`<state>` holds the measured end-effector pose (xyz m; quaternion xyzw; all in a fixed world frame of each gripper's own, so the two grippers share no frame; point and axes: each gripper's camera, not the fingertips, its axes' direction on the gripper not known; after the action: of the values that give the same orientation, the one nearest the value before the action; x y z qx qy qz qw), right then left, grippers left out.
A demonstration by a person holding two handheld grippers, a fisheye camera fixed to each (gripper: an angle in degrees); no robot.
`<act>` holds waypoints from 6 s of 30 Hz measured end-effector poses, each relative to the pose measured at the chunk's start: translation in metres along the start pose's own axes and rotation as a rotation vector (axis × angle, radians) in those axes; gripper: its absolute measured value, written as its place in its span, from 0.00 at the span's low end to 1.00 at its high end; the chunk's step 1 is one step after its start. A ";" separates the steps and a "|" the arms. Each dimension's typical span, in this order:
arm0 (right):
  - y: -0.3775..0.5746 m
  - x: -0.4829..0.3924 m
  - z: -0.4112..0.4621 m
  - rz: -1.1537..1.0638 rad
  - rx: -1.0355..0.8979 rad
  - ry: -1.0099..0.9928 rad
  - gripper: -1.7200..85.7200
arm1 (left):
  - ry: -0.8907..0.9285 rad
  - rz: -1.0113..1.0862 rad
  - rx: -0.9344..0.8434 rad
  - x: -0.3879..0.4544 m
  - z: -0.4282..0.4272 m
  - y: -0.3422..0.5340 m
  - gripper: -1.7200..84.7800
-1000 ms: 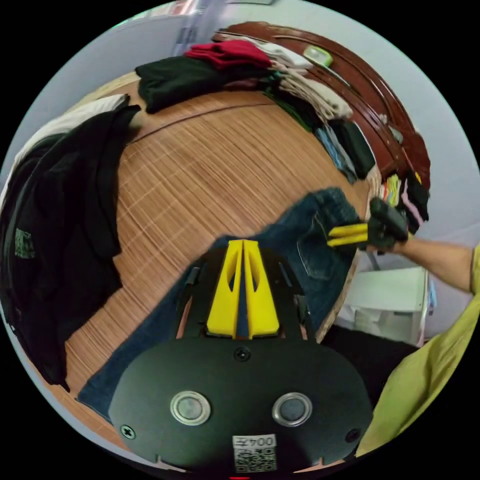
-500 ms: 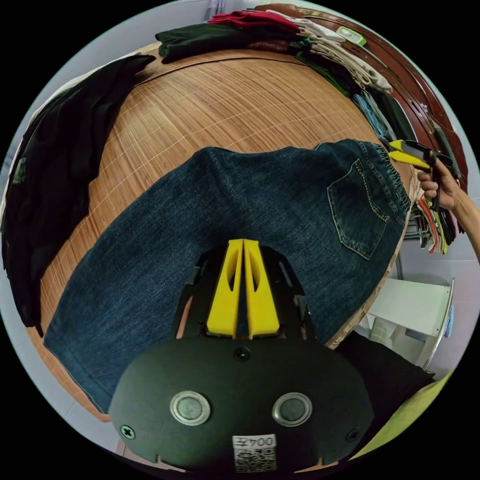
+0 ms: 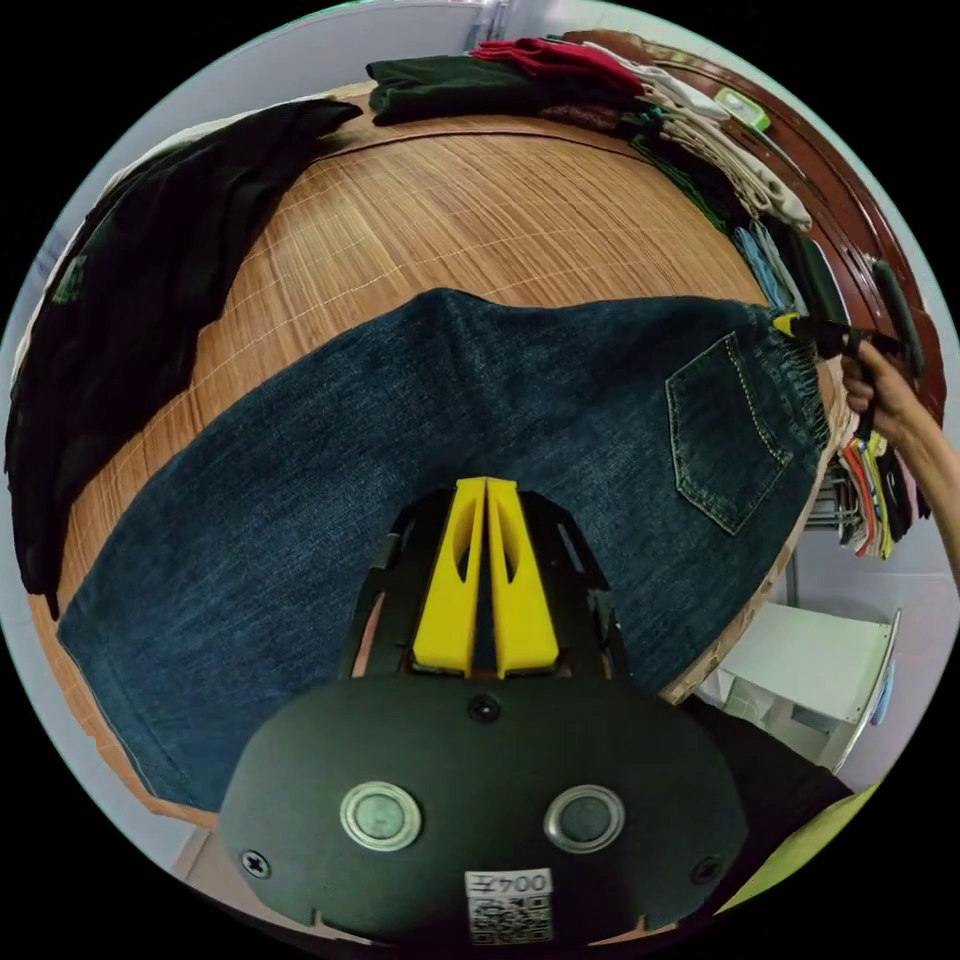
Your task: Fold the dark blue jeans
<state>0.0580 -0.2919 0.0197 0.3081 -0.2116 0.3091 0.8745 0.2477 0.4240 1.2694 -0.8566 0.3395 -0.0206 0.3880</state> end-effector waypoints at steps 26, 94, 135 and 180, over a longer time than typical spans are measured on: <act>0.225 0.152 -0.024 0.799 0.169 -0.767 0.19 | 0.259 -0.136 -0.037 -0.044 -0.040 -0.048 0.02; 0.078 0.108 0.210 0.411 0.167 -0.187 0.12 | 0.058 0.076 -0.160 0.053 0.228 0.050 0.02; 0.001 -0.658 0.708 -0.952 -0.149 0.018 0.09 | 0.532 -0.849 0.063 -0.208 0.661 0.642 0.09; -0.021 -0.661 0.843 -1.108 -0.017 -0.117 0.06 | 0.242 -0.618 0.093 -0.186 0.842 0.607 0.02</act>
<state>-0.5551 -1.1406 0.2485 0.3830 -0.0687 -0.2163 0.8954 0.0127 0.7988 0.3121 -0.8918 0.1061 -0.2541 0.3589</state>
